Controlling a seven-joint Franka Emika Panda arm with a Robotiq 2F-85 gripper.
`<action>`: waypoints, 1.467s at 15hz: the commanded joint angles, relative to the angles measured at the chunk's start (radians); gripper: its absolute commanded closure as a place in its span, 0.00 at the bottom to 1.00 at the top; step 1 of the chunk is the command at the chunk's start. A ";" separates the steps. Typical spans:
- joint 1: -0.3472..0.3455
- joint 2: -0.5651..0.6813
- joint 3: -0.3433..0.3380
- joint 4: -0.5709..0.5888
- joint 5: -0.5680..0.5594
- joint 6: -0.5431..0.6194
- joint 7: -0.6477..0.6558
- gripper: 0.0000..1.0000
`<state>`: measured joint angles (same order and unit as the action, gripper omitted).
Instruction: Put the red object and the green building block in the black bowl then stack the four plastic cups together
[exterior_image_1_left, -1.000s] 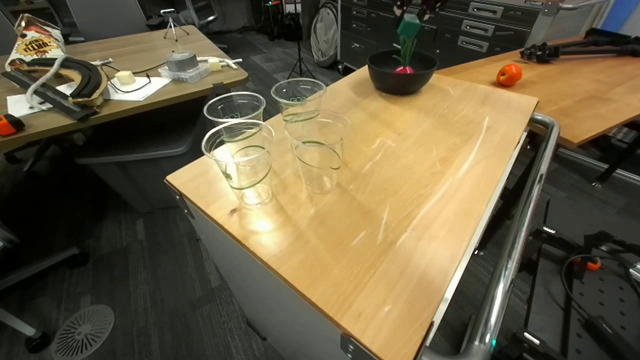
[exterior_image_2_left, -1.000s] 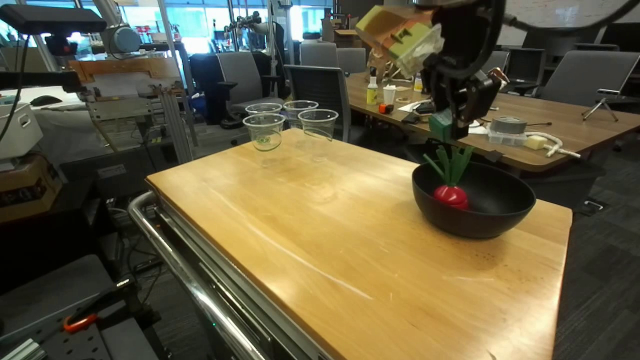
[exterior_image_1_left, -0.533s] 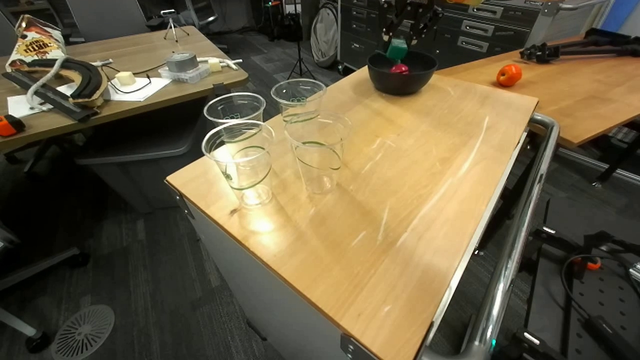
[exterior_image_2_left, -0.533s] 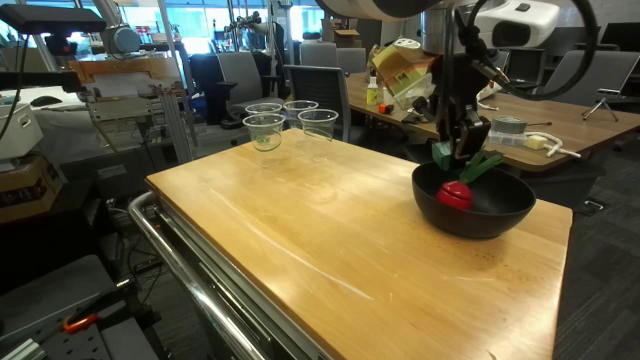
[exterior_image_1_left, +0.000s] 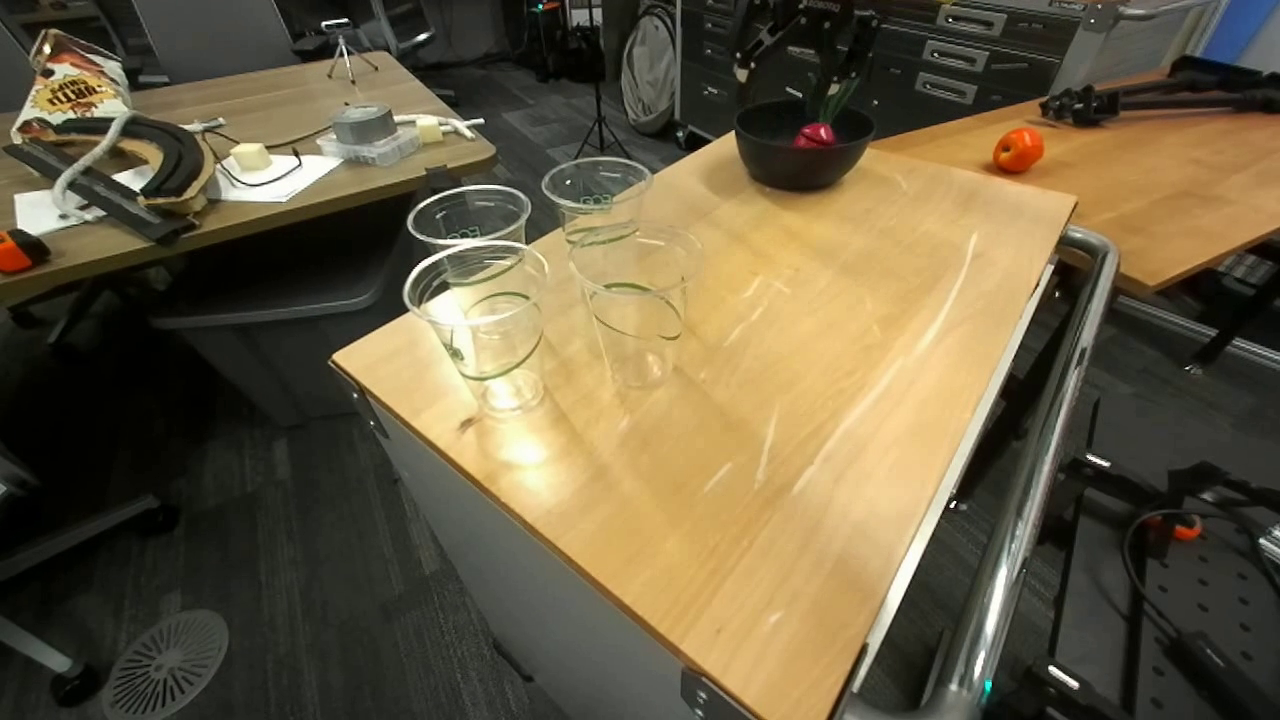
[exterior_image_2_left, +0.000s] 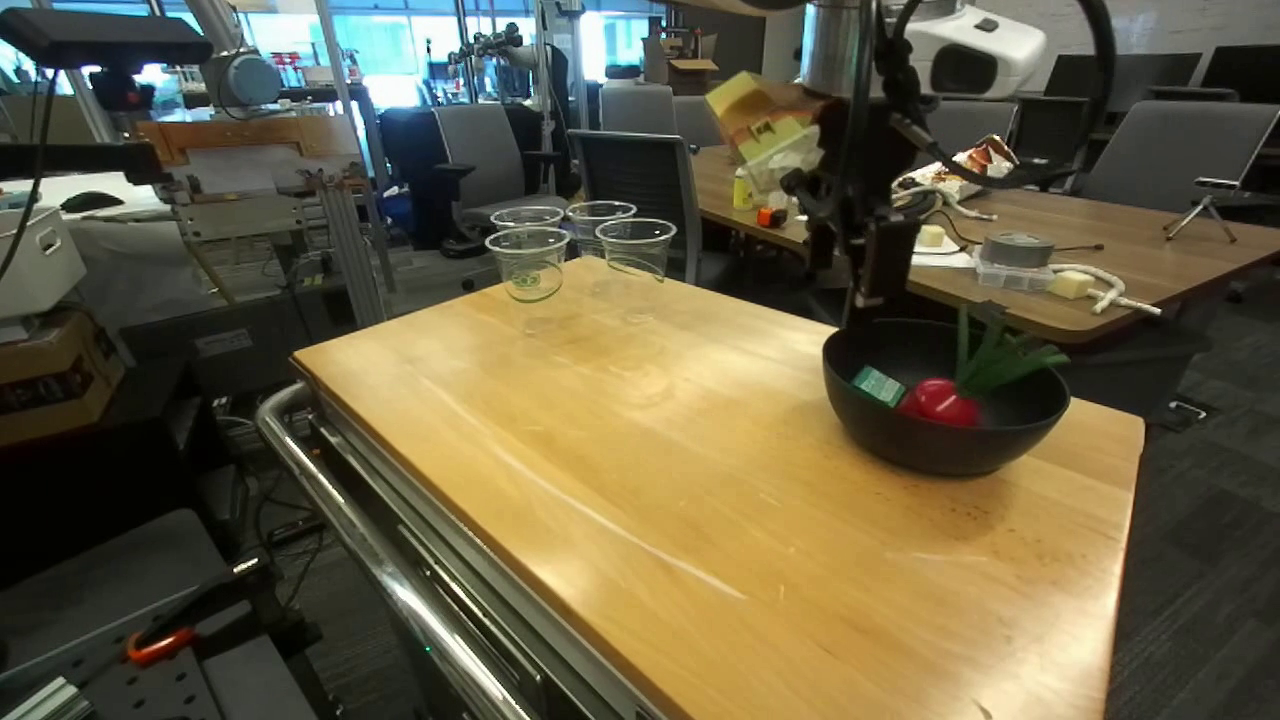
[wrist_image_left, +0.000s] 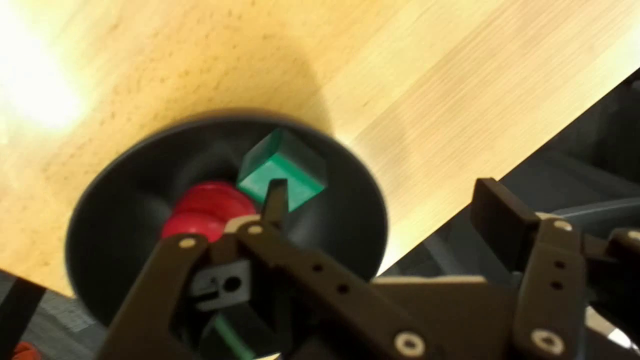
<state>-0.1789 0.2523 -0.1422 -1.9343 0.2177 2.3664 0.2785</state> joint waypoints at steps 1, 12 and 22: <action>0.025 -0.196 0.046 -0.113 0.039 -0.144 -0.125 0.00; 0.082 -0.306 0.077 -0.159 -0.091 -0.274 -0.112 0.00; 0.175 -0.103 0.153 0.157 -0.362 -0.220 -0.211 0.00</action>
<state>-0.0239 0.0209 0.0010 -1.9192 -0.1504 2.1278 0.1346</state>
